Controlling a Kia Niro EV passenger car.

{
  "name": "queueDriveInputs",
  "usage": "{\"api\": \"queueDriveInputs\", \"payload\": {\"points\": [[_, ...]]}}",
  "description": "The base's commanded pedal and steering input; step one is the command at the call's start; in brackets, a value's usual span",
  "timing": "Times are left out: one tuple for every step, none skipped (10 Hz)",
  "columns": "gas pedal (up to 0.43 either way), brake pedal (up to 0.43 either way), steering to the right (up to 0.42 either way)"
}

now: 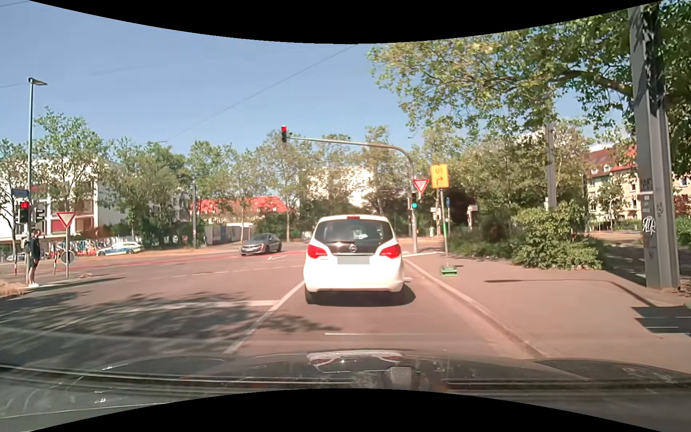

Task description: Follow the waypoints while adhering to traffic rules and regulations

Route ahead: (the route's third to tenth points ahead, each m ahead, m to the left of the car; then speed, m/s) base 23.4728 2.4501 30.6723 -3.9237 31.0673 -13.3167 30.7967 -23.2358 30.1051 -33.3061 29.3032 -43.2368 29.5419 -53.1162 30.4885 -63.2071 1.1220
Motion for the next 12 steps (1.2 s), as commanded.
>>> {"api": "queueDriveInputs", "payload": {"points": [[0.000, 0.000, -0.015], [0.000, 0.000, -0.012], [0.000, 0.000, -0.010], [0.008, 0.000, -0.009], [0.110, 0.000, -0.008], [0.157, 0.000, -0.008], [0.197, 0.000, -0.008], [0.240, 0.000, -0.008], [0.280, 0.000, -0.008], [0.299, 0.000, -0.008], [0.299, 0.000, -0.008], [0.299, 0.000, -0.008]]}}
